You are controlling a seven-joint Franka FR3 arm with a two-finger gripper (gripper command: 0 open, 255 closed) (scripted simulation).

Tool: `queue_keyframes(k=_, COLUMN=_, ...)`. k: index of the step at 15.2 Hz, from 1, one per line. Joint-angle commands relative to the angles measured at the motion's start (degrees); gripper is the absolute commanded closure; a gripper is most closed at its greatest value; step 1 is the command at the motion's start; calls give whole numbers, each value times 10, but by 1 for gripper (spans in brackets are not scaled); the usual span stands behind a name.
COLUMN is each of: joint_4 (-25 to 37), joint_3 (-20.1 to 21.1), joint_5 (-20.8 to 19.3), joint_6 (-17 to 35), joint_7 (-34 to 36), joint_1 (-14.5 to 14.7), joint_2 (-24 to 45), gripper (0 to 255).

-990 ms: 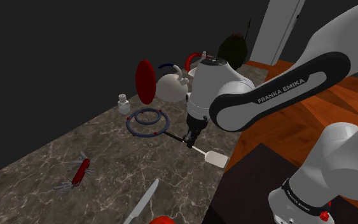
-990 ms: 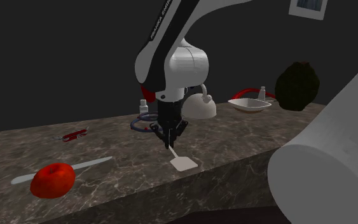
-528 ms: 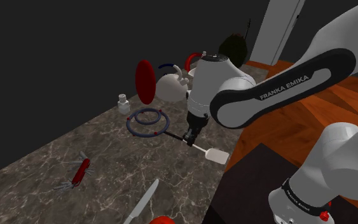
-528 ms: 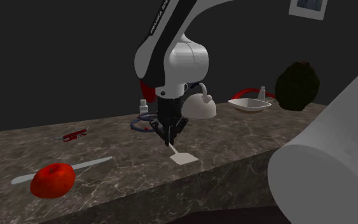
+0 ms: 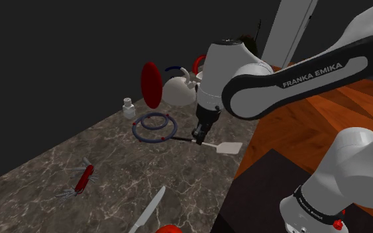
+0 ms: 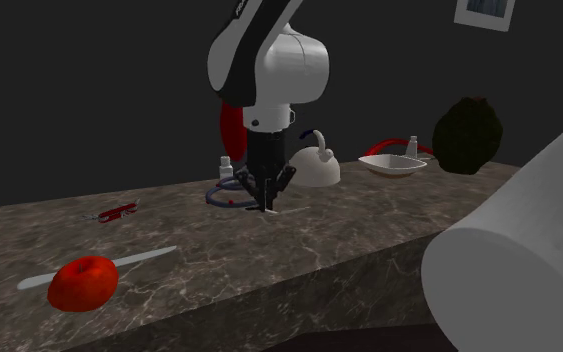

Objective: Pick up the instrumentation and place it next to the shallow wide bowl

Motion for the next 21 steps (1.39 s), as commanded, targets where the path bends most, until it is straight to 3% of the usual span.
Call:
queue_keyframes(k=1, joint_4=9, joint_3=-2, joint_5=1, joint_6=-19, joint_7=-2, joint_1=0, joint_2=-9, gripper=255)
queue_keyframes(k=13, joint_4=69, joint_3=-13, joint_5=1, joint_6=-116, joint_7=-6, joint_1=1, joint_2=-47, gripper=255)
queue_keyframes(k=21, joint_4=99, joint_3=-92, joint_5=-32, joint_6=-109, joint_7=-114, joint_1=-50, joint_2=-6, gripper=255)
